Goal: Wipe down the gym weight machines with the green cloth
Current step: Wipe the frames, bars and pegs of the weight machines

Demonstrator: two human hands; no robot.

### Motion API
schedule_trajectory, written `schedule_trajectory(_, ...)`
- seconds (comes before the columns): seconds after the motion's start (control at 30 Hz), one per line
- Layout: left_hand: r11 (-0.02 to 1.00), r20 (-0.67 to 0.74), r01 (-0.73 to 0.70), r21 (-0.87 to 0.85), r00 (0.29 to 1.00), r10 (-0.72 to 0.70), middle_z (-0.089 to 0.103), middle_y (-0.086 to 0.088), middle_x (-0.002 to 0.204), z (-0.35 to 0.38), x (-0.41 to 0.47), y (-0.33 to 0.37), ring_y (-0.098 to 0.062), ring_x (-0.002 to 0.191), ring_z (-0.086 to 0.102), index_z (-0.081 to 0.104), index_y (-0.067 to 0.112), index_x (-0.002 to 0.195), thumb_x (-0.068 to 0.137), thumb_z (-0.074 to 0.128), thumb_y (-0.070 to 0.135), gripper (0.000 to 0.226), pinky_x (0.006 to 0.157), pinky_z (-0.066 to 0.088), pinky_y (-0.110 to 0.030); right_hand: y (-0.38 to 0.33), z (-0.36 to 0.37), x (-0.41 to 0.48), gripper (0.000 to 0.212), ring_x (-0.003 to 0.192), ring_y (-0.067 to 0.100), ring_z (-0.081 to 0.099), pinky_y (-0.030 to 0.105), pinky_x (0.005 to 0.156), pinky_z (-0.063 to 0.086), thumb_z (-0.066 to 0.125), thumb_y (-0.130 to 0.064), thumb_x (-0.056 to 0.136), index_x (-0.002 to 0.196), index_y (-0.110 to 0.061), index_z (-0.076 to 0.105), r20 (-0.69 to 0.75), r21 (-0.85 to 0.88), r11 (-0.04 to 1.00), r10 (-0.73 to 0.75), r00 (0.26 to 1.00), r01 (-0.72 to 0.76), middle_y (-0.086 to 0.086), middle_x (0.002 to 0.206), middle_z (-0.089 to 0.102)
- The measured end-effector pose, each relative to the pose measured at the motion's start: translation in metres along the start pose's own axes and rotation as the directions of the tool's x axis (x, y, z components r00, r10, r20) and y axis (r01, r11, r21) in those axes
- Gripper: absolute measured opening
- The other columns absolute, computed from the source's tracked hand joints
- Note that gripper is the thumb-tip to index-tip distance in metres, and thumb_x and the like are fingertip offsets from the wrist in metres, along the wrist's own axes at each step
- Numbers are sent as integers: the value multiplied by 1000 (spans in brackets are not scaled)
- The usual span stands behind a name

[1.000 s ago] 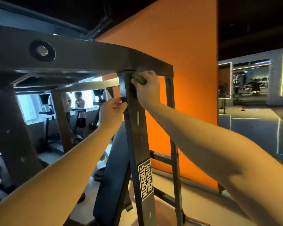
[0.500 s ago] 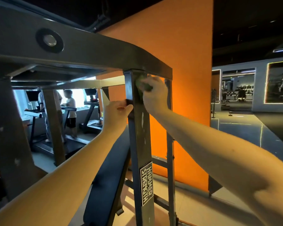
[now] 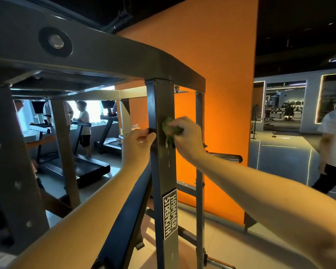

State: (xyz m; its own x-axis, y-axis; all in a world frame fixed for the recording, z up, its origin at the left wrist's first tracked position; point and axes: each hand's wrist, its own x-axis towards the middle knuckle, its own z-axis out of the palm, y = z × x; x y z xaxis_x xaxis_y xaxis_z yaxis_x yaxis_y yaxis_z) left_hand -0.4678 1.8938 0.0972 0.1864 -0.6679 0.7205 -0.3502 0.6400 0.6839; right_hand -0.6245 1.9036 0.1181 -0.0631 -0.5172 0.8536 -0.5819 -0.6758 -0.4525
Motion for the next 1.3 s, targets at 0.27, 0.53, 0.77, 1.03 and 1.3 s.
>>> schedule_trajectory(0.27, 999, 1, 36, -15, 999, -36, 71, 10, 93, -2, -10, -8, 0, 89, 65, 75, 14, 100, 94, 72, 23, 11, 81, 49, -20, -6, 19, 40, 32, 119, 27, 53, 27, 97, 54, 68, 14, 85, 112, -2, 74, -175, 174, 969, -148, 973, 178, 11, 123, 53)
schedule_trajectory(0.53, 1000, 24, -9, 10, 1000, 9, 70, 0, 115, 0, -22, -17, -12, 104, 66, 73, 15, 115, 94, 72, 22, 21, 95, 54, -33, 51, 15, -64, 42, 119, 24, 55, 42, 94, 54, 74, 17, 75, 103, -14, 75, 91, 18, 995, -97, 991, 96, -4, 121, 58)
schedule_trajectory(0.77, 999, 35, -3, 39, 999, 2, 67, 2, 117, 1, -27, -16, -16, 112, 64, 72, 16, 116, 95, 70, 22, 21, 102, 52, -40, 3, 2, 31, 34, 115, 23, 59, 39, 95, 55, 72, 7, 84, 112, -12, 74, -39, 21, 990, -138, 990, 139, 6, 120, 61)
schedule_trajectory(1.03, 998, 28, -63, 17, 998, 62, 61, 18, 107, 3, -34, -27, 8, 97, 62, 71, 16, 107, 94, 71, 15, 13, 86, 51, -15, 14, 21, 10, 41, 119, 21, 55, 23, 99, 51, 71, 8, 86, 124, -10, 71, -145, 76, 975, -198, 969, 211, 6, 124, 57)
schedule_trajectory(1.3, 992, 25, -89, 92, 996, 87, 57, 15, 112, 2, -49, -31, 14, 103, 56, 69, 21, 116, 94, 71, 15, 23, 88, 45, -4, 56, 26, -103, 38, 102, 13, 59, 30, 84, 53, 73, 15, 79, 106, -12, 75, 109, 158, 987, -23, 994, 5, 0, 105, 58)
